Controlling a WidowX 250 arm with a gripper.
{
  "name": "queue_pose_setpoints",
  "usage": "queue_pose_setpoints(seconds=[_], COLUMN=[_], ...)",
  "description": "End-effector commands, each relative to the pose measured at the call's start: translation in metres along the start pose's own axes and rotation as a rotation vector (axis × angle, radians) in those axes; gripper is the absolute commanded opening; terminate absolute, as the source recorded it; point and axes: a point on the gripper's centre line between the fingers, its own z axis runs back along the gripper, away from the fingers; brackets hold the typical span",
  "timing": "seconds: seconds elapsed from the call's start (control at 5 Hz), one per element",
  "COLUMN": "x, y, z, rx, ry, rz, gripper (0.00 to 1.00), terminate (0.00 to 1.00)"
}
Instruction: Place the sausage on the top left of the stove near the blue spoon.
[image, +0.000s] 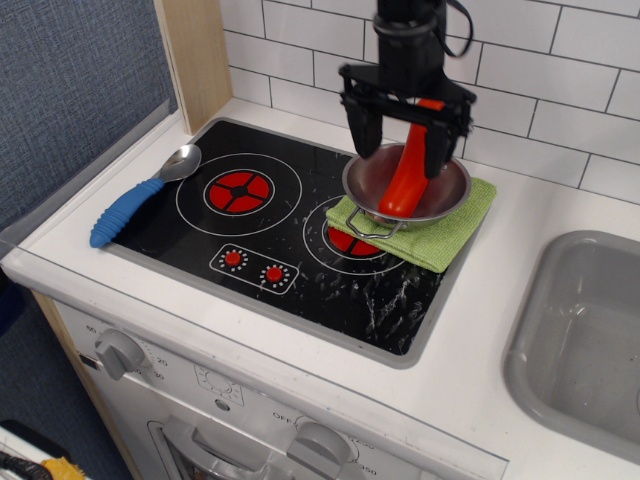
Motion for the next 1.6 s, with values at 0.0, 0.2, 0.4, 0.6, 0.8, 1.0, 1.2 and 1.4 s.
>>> queue_pose_setpoints(seconds=[0.0, 0.2, 0.4, 0.6, 0.8, 1.0, 1.2, 1.4], x=[0.008, 0.006, 0.004, 0.004, 0.008, 0.017, 0.019, 0.01], y=[0.007, 0.004, -0.002, 0.0, 0.032, 0.08, 0.123, 0.15], z=[-0.009, -0.002, 0.02, 0.056, 0.08, 0.072, 0.052, 0.034], rx=[0.051, 0.044, 0.033, 0.024, 0.068, 0.131, 0.148, 0.136], ry=[-0.005, -0.035, -0.085, -0.166, -0.179, -0.132, -0.071, -0.017], rz=[0.031, 0.014, -0.022, -0.051, -0.047, -0.04, -0.012, 0.032], gripper=[1.0, 0.0, 0.0, 0.0, 0.0, 0.0, 0.0, 0.0], terminate=[0.0, 0.0, 0.0, 0.0, 0.0, 0.0, 0.0, 0.0])
